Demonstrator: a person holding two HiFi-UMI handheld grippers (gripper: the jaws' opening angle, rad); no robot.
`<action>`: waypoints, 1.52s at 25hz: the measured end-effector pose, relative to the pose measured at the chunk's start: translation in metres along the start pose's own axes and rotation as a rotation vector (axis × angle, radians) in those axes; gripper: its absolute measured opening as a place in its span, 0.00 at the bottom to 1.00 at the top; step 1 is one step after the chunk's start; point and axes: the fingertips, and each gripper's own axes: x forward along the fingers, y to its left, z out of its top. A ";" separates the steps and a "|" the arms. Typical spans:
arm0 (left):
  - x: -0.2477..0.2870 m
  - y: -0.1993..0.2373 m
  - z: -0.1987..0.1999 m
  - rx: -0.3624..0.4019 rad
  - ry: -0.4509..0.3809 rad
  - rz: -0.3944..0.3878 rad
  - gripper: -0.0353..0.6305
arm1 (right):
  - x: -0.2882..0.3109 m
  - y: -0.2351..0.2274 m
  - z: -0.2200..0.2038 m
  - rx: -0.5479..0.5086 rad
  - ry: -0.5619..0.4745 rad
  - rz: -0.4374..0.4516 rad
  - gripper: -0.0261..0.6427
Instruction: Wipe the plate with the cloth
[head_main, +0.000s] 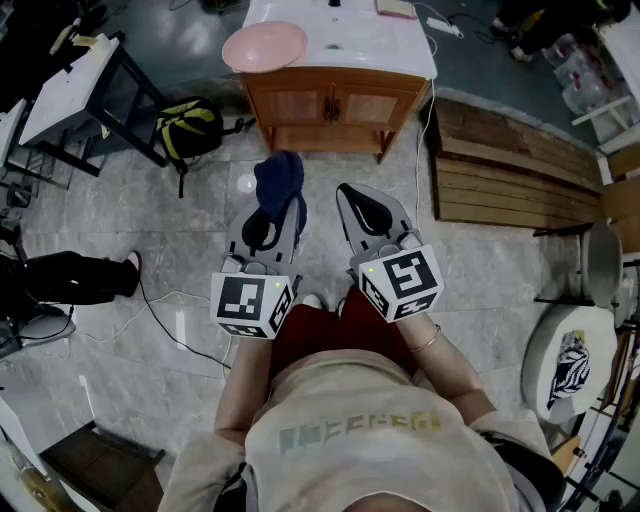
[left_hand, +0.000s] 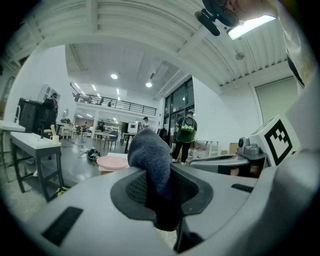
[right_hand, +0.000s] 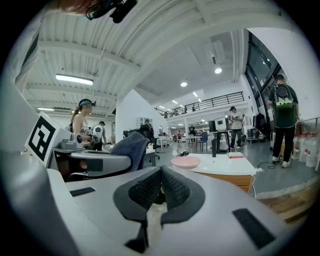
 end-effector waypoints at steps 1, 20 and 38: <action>-0.005 0.003 0.001 0.006 -0.002 -0.001 0.17 | 0.001 0.006 0.000 0.000 0.002 -0.002 0.09; 0.004 0.054 0.009 -0.001 -0.023 0.018 0.17 | 0.040 0.010 0.001 0.093 0.010 0.010 0.10; 0.196 0.167 0.024 -0.026 0.013 0.209 0.17 | 0.225 -0.149 0.023 0.152 0.045 0.096 0.10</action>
